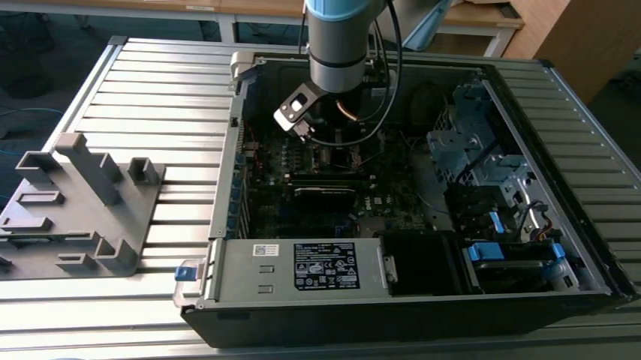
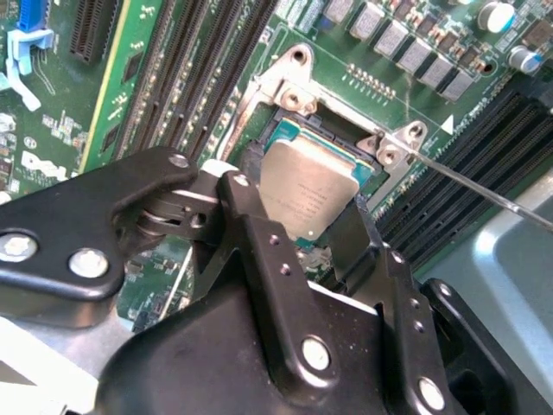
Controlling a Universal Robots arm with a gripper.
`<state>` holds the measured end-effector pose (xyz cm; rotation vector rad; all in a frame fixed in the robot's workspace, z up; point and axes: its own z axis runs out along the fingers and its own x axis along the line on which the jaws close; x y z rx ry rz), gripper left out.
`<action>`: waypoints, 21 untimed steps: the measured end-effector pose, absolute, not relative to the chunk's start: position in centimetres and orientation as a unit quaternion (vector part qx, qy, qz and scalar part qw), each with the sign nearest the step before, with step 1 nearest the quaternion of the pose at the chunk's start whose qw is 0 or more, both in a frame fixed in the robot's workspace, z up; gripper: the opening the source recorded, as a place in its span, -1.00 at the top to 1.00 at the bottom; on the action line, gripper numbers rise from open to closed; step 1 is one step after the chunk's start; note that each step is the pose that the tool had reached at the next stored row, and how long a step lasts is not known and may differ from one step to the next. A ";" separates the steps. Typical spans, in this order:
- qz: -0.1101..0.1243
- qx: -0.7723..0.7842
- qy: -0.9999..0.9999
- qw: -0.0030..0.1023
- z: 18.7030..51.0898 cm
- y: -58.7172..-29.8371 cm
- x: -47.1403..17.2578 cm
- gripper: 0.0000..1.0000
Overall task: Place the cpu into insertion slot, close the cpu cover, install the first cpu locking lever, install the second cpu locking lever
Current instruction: 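Place the cpu into insertion slot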
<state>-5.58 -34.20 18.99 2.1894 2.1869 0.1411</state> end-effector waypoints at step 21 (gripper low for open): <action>0.045 0.707 0.706 0.022 20.7 -34.2 -5.6 -0.22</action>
